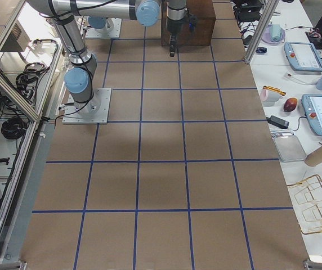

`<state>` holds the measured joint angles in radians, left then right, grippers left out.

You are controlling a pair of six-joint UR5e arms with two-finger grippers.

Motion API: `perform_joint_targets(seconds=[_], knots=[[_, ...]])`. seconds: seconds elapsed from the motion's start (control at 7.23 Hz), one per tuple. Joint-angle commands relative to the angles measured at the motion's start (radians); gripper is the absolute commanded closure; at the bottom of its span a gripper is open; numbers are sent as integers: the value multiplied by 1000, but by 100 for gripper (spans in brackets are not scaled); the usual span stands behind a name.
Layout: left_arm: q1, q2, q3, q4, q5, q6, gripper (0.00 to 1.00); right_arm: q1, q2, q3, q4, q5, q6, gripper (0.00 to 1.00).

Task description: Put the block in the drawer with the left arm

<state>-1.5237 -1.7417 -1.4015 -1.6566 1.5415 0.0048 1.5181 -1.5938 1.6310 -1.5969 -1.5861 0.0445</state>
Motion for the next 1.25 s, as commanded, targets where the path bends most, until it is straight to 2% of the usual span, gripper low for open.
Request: perform_joint_targets(seconds=[0.0,0.28,1.11], knots=[[-13,63,-71,4,26,4,0,1,0,0,0,0,0,0],[-13,103,-114,9,60,-12,0,1,0,0,0,0,0,0],[-13,100,-128,11,14,-23,0,1,0,0,0,0,0,0]])
